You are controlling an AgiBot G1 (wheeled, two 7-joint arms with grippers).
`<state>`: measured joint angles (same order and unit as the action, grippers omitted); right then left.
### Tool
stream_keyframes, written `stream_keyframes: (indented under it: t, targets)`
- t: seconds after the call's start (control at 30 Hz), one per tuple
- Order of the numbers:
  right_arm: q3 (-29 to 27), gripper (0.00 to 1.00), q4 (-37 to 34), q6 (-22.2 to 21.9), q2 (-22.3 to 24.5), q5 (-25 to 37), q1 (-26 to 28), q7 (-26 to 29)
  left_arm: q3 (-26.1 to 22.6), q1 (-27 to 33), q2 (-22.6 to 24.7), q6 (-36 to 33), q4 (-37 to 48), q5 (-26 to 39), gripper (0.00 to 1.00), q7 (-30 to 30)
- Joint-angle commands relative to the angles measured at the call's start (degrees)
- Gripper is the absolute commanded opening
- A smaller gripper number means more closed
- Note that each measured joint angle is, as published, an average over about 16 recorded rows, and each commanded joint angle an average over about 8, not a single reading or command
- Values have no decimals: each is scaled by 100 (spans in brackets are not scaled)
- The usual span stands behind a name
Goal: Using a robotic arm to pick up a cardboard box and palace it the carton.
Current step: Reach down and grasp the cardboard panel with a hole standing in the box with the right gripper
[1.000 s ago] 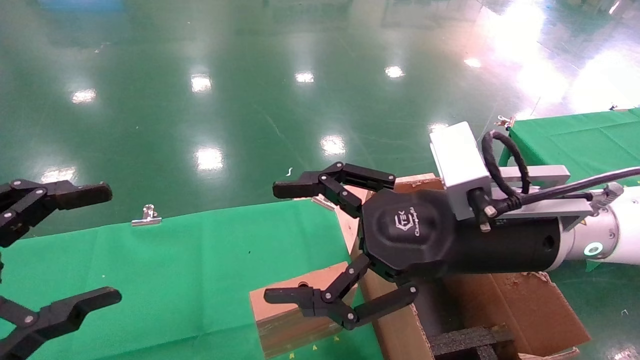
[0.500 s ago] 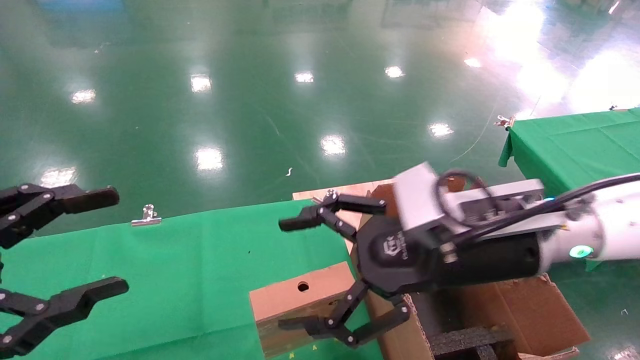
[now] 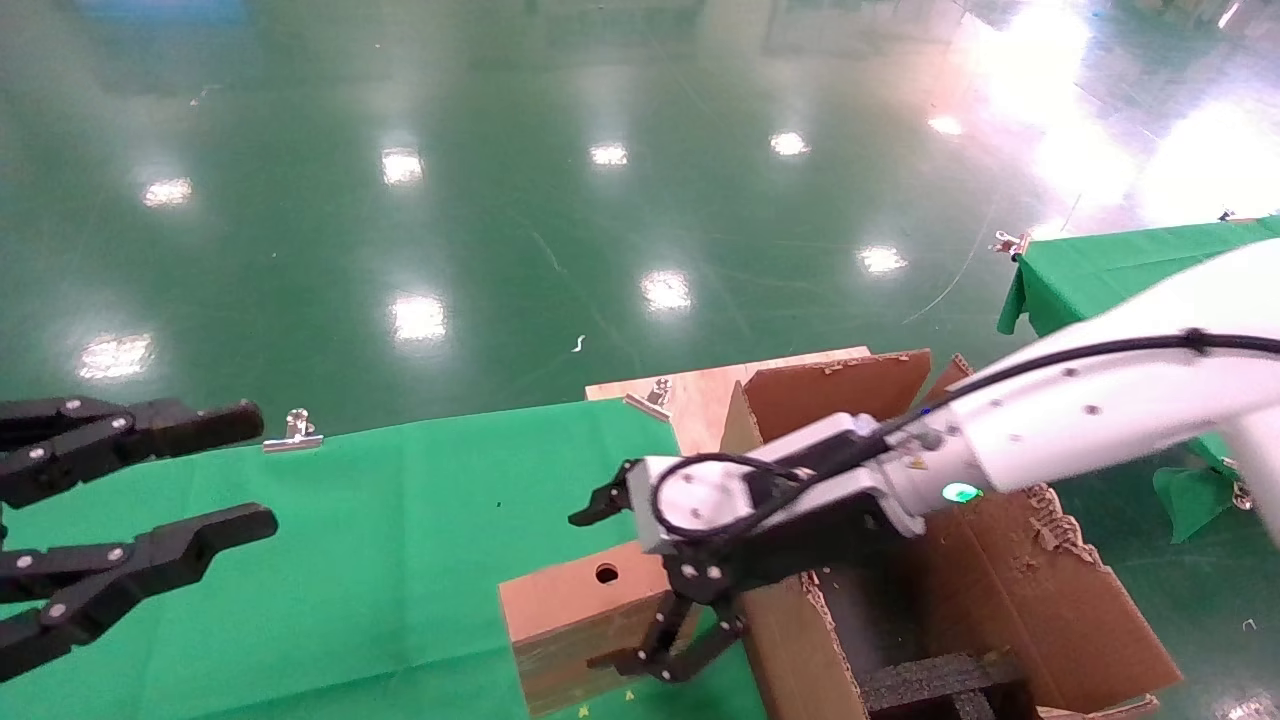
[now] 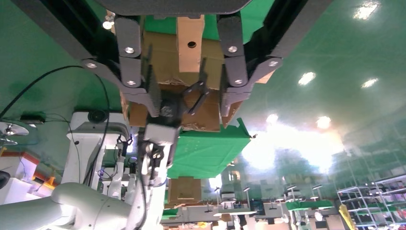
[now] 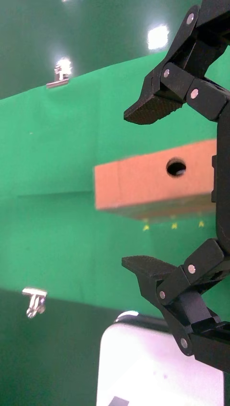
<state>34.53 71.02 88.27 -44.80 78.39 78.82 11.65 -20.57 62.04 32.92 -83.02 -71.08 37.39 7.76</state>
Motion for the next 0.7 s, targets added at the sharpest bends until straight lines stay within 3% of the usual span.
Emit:
stream_keyframes:
  t: [0.03,0.57,0.63,0.7]
  targets:
    - [127,100,-79,-33,-142,260,108,-27,0,0,0,0,0,0,0,0]
    - [1266,100,-276,147,-963,1790,939,84,0,0,0,0,0,0,2,0]
    - [1354,98,-278,132,-995,1846,976,58,0,0,0,0,0,0,25,0]
    - [1405,77,-288,119,-1012,1868,995,36,0,0,0,0,0,0,50,0]
